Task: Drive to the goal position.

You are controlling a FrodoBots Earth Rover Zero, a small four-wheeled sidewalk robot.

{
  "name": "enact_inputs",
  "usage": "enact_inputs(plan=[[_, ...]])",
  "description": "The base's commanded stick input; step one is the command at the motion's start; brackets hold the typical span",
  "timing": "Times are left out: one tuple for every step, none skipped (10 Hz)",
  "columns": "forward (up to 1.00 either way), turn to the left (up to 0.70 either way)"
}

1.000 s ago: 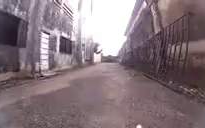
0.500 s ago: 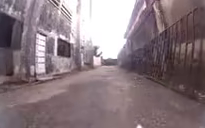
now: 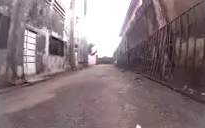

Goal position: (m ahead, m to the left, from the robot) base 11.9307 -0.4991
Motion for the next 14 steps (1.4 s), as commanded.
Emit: enact_inputs(plan=[[0.7,-0.31],[0.7,-0.32],[0.7,-0.18],[0.7,-0.07],[0.7,0.03],[0.7,0.04],[0.7,0.0],[0.7,0.0],[0.7,0.0],[0.7,0.0],[0.7,0.0],[0.7,0.0],[0.7,0.0],[0.7,0.0]])
